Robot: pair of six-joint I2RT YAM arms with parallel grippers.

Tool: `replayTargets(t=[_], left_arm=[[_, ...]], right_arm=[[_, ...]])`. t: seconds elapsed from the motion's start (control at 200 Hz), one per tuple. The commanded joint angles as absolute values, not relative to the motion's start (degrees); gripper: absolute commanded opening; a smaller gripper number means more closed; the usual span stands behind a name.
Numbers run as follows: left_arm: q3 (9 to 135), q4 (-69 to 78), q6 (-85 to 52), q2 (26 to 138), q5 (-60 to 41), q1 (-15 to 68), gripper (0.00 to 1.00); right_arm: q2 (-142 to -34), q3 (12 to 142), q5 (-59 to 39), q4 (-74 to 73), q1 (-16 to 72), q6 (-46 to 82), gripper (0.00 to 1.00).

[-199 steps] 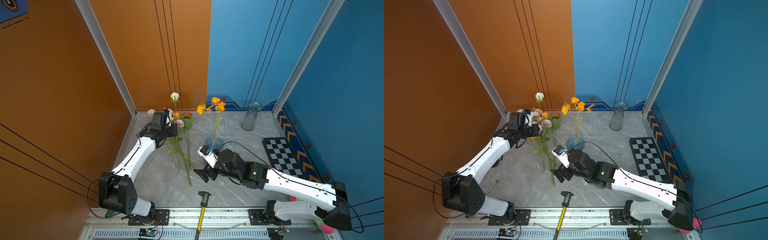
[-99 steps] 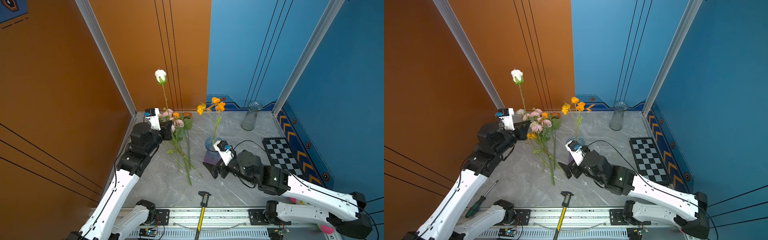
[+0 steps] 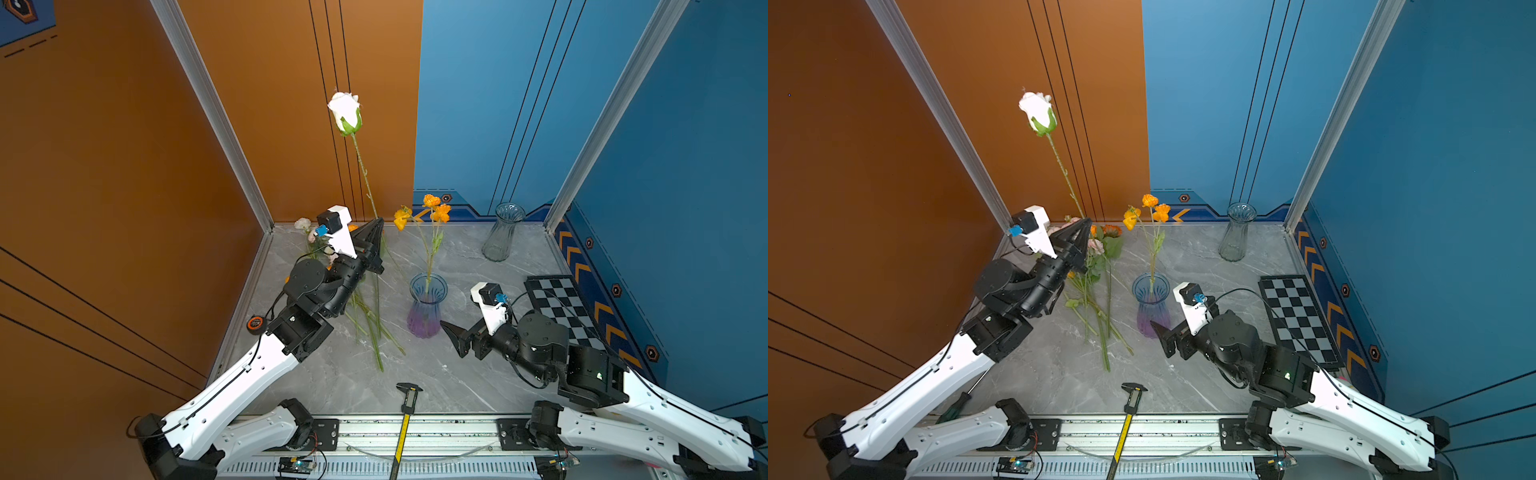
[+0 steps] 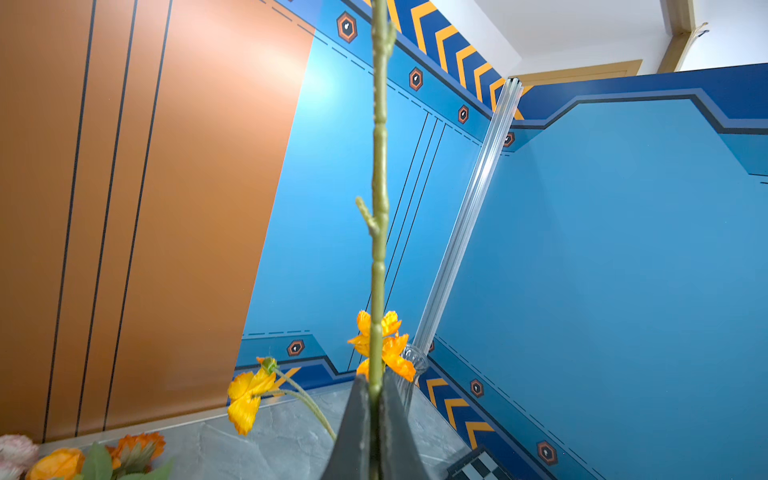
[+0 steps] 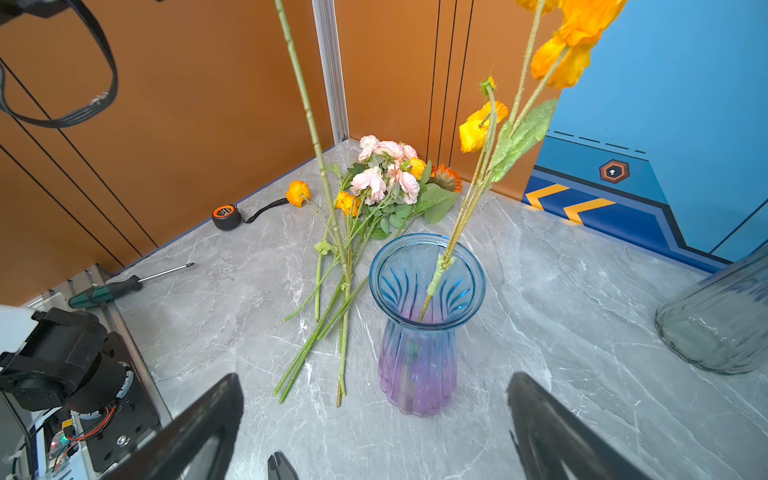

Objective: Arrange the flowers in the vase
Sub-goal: 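Lift the white rose upright out of the bunch with the left gripper, then carry the white rose over the blue-purple vase and lower its stem in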

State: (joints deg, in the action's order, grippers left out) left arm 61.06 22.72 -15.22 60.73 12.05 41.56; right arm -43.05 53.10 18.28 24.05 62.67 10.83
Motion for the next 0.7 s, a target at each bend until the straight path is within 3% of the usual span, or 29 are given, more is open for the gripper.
replayTargets(t=[0.0, 0.43, 0.696], left_arm=[[61.59, 31.45, -11.45, 63.41, 16.08, 42.7, 0.0], [53.37, 50.23, -4.16, 73.24, 13.34, 47.74, 0.0], [48.66, 61.31, 4.97, 78.42, 23.05, 55.67, 0.0]], right_arm=[[-43.03, 53.09, 18.97, 26.4, 61.64, 10.94, 1.0], [-45.0, 52.32, 4.18, 23.95, 48.7, 6.45, 1.0], [-46.9, 50.02, -5.29, 18.92, 43.39, 3.71, 1.0]])
